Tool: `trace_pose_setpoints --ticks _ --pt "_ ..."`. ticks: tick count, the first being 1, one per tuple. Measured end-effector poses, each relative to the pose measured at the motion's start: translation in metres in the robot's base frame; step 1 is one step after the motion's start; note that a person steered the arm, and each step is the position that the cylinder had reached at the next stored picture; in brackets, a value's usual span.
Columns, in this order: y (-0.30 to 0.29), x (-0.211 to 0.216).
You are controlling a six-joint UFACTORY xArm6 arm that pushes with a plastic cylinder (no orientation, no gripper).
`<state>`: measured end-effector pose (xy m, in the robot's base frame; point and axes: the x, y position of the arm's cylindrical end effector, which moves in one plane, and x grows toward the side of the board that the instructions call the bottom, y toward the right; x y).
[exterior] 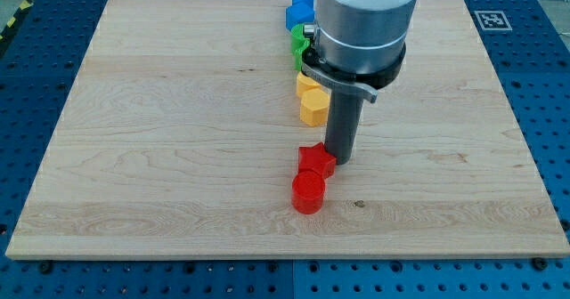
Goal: Point your arm towards the green star
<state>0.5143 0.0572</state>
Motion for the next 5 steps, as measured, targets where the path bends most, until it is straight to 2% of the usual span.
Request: trace_pose_setpoints --ticks 2,4,5 --pt "0.005 0.003" --pt "0.023 -0.069" --pt "0.023 -0.071"
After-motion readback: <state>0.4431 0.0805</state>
